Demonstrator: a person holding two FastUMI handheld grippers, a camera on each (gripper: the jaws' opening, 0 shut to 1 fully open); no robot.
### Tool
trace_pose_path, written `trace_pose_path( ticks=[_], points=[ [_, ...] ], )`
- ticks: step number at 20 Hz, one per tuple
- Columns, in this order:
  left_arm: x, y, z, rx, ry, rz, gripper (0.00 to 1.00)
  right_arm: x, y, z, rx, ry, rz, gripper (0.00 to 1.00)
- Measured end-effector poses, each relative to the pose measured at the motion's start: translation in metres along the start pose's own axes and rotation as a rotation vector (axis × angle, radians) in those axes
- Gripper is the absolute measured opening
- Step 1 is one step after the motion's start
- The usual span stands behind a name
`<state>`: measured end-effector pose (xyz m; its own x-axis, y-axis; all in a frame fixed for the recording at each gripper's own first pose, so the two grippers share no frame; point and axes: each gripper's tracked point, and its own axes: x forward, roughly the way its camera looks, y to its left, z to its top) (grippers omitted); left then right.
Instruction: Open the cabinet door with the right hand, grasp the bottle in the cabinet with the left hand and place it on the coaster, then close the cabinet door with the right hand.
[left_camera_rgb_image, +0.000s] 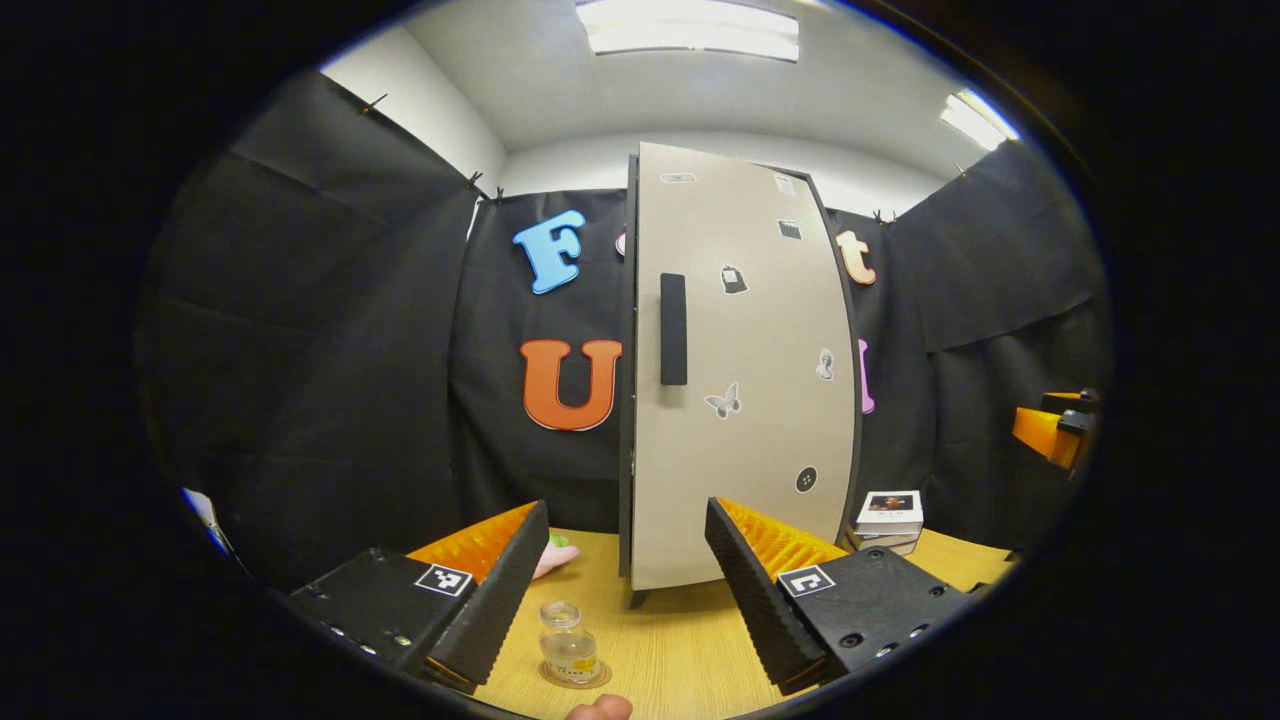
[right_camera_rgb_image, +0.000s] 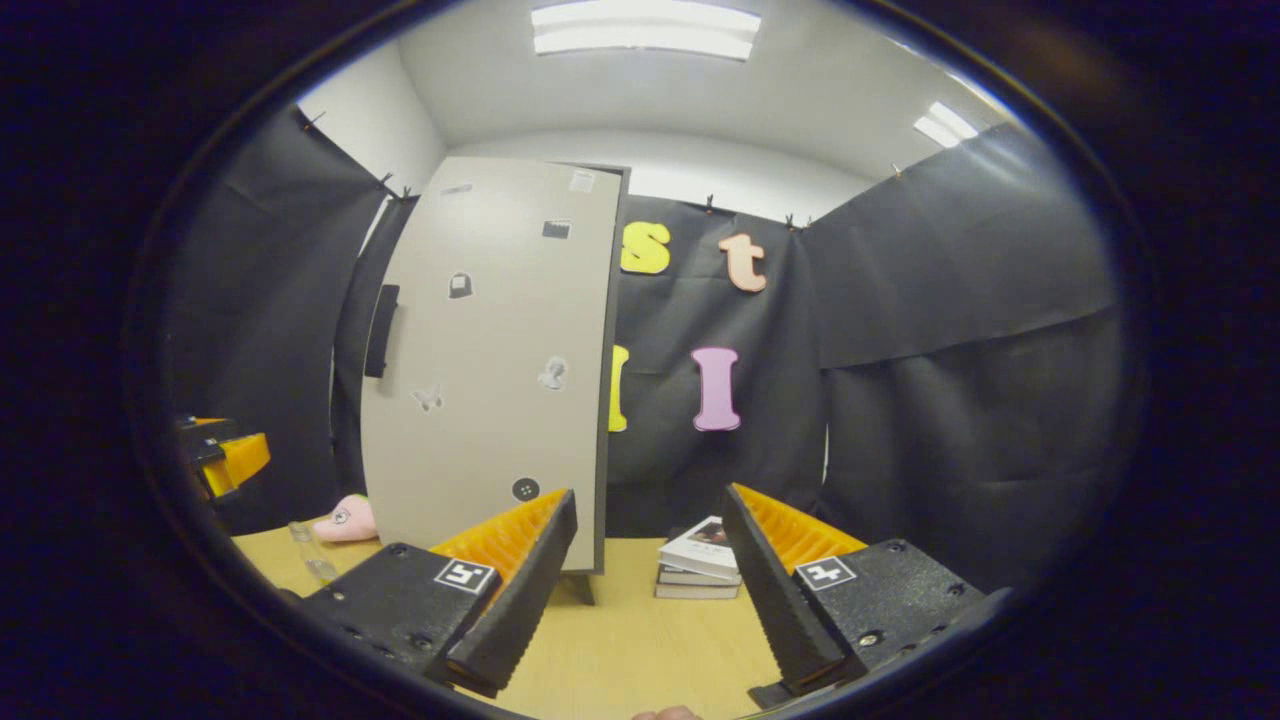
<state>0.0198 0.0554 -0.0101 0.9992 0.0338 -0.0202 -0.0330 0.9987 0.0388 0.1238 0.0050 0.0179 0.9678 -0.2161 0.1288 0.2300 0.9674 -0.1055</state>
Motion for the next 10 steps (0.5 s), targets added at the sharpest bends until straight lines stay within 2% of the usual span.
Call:
trace_pose_path(
  ticks=[3,4,9,10],
  points=[
    [0.001,-0.005,0.000,-0.027,0.001,-0.002,0.95,0.001,0.000,0.002,-0.018,0.005,0.016,0.92],
    [0.001,-0.006,-0.001,-0.033,0.001,0.002,0.95,0.000,0.003,0.004,-0.014,0.002,0.025,0.95],
    [0.003,-0.013,-0.005,-0.040,0.014,-0.002,0.95,-0.001,0.016,-0.003,-0.003,0.026,0.083,0.95],
    [0.003,-0.013,-0.005,-0.035,0.012,0.001,0.95,-0.001,0.016,-0.004,-0.011,0.030,0.087,0.92]
  ],
)
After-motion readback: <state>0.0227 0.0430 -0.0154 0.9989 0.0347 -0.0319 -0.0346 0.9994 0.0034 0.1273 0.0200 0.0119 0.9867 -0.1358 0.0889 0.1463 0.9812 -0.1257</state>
